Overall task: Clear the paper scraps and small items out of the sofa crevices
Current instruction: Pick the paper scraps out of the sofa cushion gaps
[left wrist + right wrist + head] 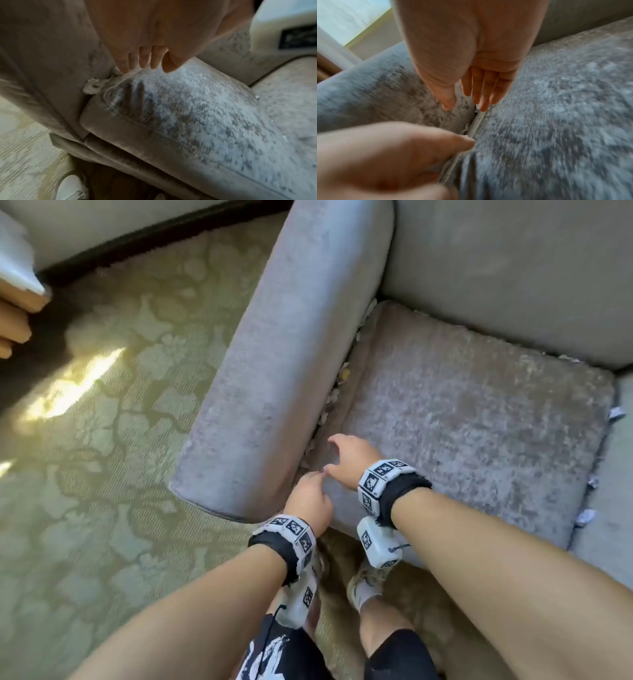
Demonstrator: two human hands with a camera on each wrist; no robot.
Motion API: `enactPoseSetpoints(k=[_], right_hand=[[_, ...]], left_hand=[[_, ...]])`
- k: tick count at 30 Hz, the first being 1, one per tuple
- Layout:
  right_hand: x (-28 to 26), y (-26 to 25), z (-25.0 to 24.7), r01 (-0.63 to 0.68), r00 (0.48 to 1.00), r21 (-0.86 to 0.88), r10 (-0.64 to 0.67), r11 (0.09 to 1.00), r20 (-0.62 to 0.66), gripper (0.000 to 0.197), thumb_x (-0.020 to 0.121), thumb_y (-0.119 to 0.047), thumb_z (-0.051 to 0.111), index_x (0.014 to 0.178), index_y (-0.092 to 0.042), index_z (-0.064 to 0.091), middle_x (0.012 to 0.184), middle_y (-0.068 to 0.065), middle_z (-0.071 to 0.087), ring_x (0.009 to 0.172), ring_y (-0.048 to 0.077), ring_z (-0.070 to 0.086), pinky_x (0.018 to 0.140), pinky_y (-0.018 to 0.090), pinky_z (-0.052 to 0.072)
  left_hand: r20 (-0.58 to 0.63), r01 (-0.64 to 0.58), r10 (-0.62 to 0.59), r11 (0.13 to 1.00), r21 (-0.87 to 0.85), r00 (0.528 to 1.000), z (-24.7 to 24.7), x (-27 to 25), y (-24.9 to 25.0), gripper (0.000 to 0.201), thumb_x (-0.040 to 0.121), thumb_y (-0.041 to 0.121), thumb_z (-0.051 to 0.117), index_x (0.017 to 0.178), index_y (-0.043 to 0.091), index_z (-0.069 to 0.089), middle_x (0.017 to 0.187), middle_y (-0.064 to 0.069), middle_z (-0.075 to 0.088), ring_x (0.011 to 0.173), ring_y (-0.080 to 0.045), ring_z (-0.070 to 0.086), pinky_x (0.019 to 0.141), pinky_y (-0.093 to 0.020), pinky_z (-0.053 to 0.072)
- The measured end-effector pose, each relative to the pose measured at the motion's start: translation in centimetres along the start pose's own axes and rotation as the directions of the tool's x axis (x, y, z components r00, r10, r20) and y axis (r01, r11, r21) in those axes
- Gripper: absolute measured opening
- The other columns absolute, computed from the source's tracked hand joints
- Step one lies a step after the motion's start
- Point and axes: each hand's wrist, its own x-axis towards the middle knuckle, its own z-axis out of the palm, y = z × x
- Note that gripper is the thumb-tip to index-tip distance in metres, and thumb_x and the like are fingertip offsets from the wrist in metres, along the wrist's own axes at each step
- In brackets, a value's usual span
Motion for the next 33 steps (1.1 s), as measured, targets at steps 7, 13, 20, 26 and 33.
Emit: enactPoseSetpoints(k=[7, 13, 20, 26, 33], right_hand=[[3.5, 1.1, 0.5, 0.011, 1.0, -0.093, -0.011, 0.996, 0.001, 0.061, 0.092, -0.036, 0.061, 0.145, -0.015, 0.038, 0.14, 0.008, 0.05, 0.127, 0.026, 0.049, 0.1, 0.037, 0.044], [2.2, 3.1, 3.8, -0.032, 0.995, -0.265, 0.006, 0.964, -0.099, 0.093, 0.08, -0.05, 0.07, 0.15, -0.013, 0.021, 0.157, 0.014, 0.019, 0.143, 0.032, 0.021, 0.111, 0.045, 0.031], [0.8, 9.3, 6.7, -0.205, 0.975, -0.307, 0.222, 0.929, 0.02, 0.139, 0.068, -0.061, 0.076, 0.149, -0.017, -0.028, 0.153, 0.008, -0.037, 0.144, 0.027, -0.026, 0.119, 0.051, 0.002], [1.7, 9.9, 7.6, -0.183, 0.979, -0.264, 0.2, 0.947, 0.037, 0.134, 0.072, -0.057, 0.075, 0.148, -0.014, -0.028, 0.153, 0.011, -0.037, 0.143, 0.029, -0.029, 0.117, 0.05, -0.005], [2.0, 11.0, 8.1, -0.131, 0.989, -0.23, 0.142, 0.964, 0.031, 0.132, 0.074, -0.061, 0.07, 0.148, -0.016, -0.03, 0.151, 0.009, -0.04, 0.142, 0.027, -0.032, 0.117, 0.048, -0.011]], left_hand=[[-0.103, 0.046, -0.047, 0.999, -0.011, 0.994, 3.7, 1.0, -0.5, 0.06, 0.085, 0.008, 0.048, 0.144, 0.007, 0.038, 0.154, -0.017, 0.031, 0.14, -0.033, 0.031, 0.116, -0.04, 0.026], [-0.139, 0.056, -0.051, 0.998, 0.032, 0.989, 5.1, -1.4, -2.5, 0.054, 0.083, 0.005, 0.048, 0.137, 0.008, 0.045, 0.15, -0.017, 0.036, 0.136, -0.034, 0.035, 0.113, -0.041, 0.03], [-0.092, -0.08, 0.146, 0.859, 0.506, 0.985, 3.1, 1.3, -2.6, 0.038, 0.075, 0.0, 0.042, 0.106, 0.001, 0.063, 0.115, -0.019, 0.061, 0.111, -0.038, 0.059, 0.084, -0.041, 0.056], [0.006, -0.12, 0.221, 0.508, 0.853, 0.975, 2.0, 5.7, -2.7, 0.058, 0.08, 0.014, 0.028, 0.125, -0.002, 0.061, 0.121, -0.017, 0.064, 0.092, -0.027, 0.061, 0.082, -0.034, 0.049], [0.046, -0.095, 0.138, 0.37, 0.924, 0.989, 2.2, 7.7, -1.7, 0.047, 0.08, 0.019, 0.041, 0.116, 0.011, 0.07, 0.118, -0.008, 0.067, 0.077, -0.02, 0.061, 0.059, -0.027, 0.045]])
